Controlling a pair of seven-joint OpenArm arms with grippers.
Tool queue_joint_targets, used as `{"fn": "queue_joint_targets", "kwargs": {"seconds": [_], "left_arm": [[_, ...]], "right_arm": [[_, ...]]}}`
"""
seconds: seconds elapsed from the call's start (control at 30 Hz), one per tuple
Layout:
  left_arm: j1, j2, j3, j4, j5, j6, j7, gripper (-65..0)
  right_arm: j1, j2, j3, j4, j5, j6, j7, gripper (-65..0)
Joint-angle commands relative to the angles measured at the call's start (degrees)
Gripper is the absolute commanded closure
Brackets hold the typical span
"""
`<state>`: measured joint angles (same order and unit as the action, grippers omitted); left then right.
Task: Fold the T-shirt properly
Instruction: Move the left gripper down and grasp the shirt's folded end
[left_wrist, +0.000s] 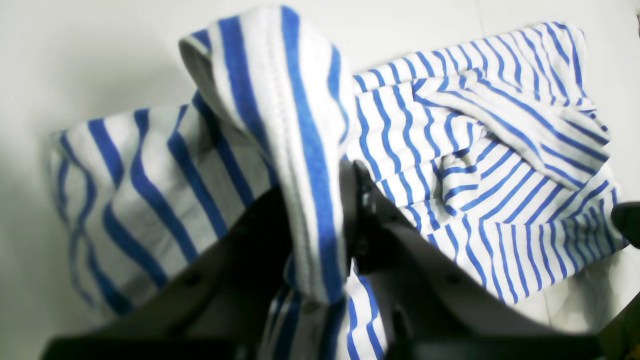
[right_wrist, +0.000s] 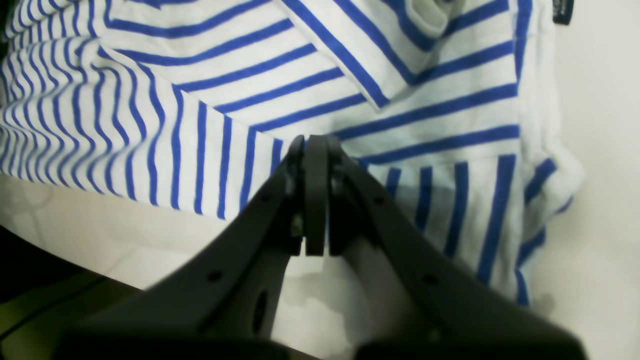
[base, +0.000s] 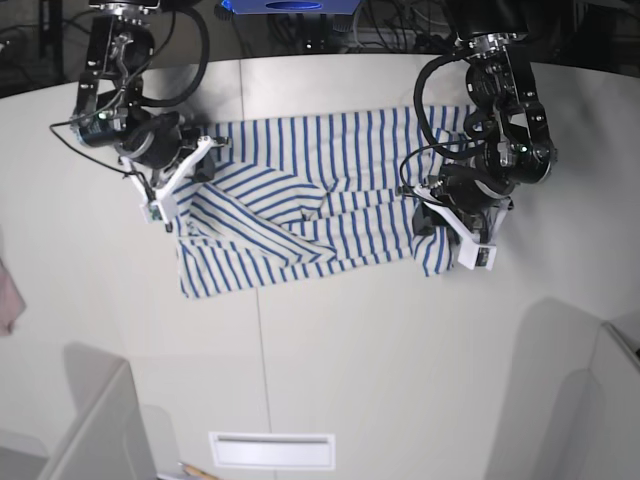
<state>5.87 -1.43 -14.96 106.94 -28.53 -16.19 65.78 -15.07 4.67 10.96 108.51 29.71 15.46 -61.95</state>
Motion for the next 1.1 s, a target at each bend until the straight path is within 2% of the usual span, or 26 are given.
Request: {"fn": "queue_joint_targets", "kwargs": {"seconds": [0.0,0.37,0.57,1.07], "left_arm": [[-1.0,-0.2,0.6,-0.2,-0.6,0.2,-1.0,0.0],[-2.9,-0.1,2.6,-5.0,-0.9,0.2,-1.2,0.0],[-4.9,1.5,2.6,-7.9,-0.6,0.2,-1.2,0.0],[-5.0,1.7,2.7,-8.0,-1.0,0.2,-1.0,0.0]], "right_arm": [[0.5,0.4,0.2,0.8,0.7,0.2,0.8,0.0],[1.8,0.4,0.0,-4.0,0.7,0.2,1.0,0.0],[2.6,0.3,-0.1,-4.8,0.8,0.2,1.0,0.0],[3.0,0.3,-0.1,-4.7,0.8,0.2,0.9,0.0]]}}
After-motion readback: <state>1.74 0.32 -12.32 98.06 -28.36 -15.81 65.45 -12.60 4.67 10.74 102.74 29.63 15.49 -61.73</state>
